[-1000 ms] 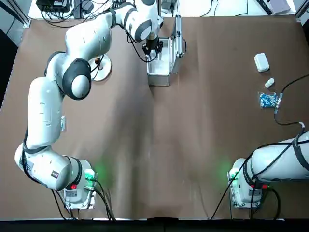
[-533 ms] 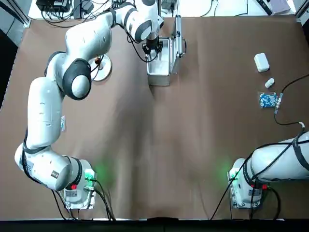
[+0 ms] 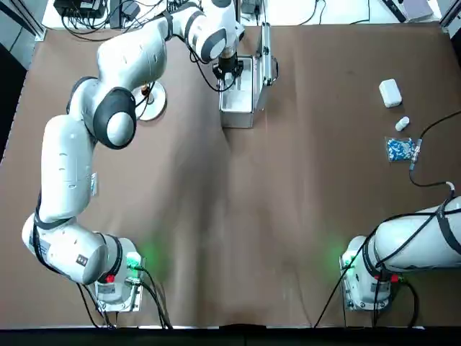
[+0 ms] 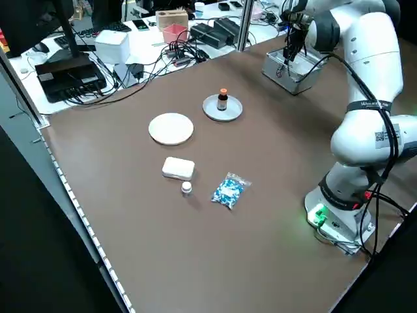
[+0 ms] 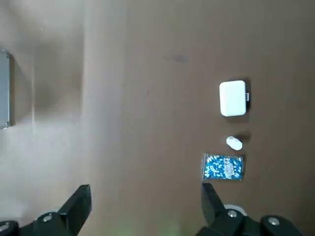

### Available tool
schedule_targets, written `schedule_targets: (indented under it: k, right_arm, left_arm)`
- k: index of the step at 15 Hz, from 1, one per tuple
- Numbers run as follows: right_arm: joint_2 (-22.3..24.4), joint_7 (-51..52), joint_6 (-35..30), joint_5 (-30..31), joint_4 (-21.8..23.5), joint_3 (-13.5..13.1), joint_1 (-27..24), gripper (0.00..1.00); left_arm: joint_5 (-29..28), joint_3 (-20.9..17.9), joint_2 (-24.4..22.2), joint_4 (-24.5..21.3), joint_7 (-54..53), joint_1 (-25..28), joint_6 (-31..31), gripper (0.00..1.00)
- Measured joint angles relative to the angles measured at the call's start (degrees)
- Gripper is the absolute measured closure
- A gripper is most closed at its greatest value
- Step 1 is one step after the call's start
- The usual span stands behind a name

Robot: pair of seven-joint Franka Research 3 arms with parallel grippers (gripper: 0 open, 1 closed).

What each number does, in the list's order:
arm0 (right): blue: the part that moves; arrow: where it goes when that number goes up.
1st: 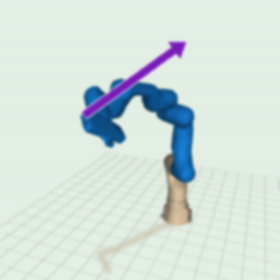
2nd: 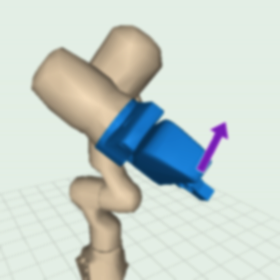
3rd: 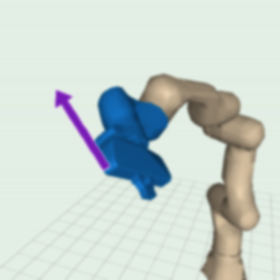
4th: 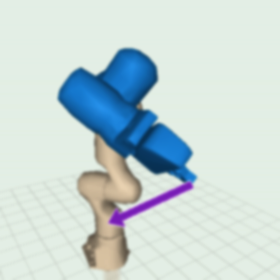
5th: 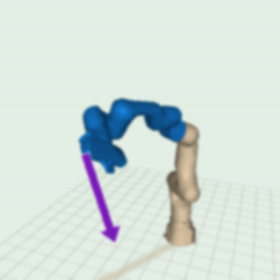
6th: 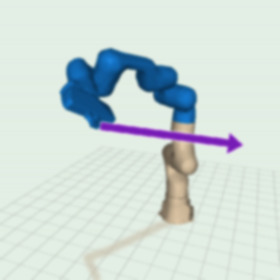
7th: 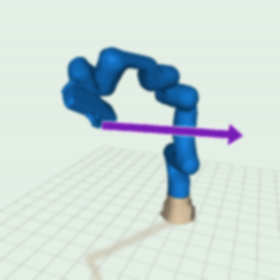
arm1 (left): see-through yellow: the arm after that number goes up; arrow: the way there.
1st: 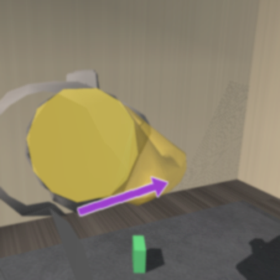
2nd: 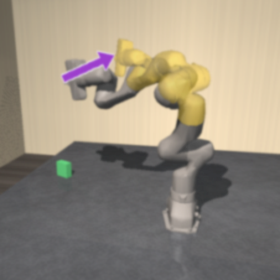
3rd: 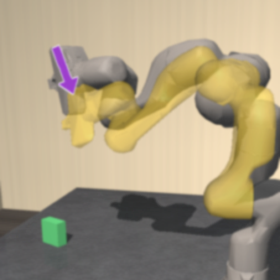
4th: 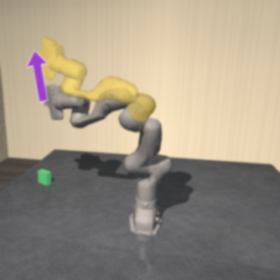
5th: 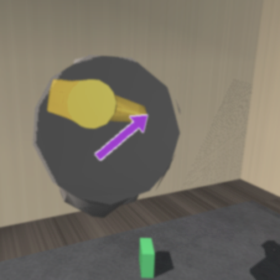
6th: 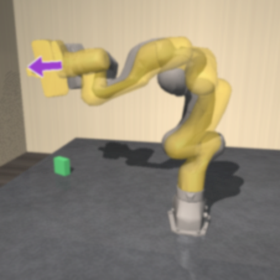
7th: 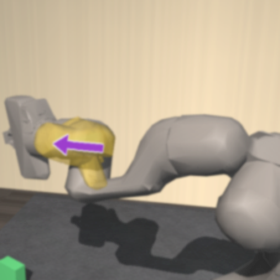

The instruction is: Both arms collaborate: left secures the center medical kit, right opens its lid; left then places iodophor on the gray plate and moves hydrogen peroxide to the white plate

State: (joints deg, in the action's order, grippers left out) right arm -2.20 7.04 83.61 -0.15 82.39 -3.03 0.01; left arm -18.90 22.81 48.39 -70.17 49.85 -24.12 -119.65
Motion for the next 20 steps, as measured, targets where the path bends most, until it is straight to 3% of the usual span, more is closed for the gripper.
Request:
schedule_targets:
  k: [20]
  right_arm:
    - [-0.02,0.00,0.00,0.00,0.31,-0.06,-0.04,0.01]
  left_arm:
    - [-0.06,-1.40,0.26,-0.20,-1.16,-2.05,-0.25,0.55]
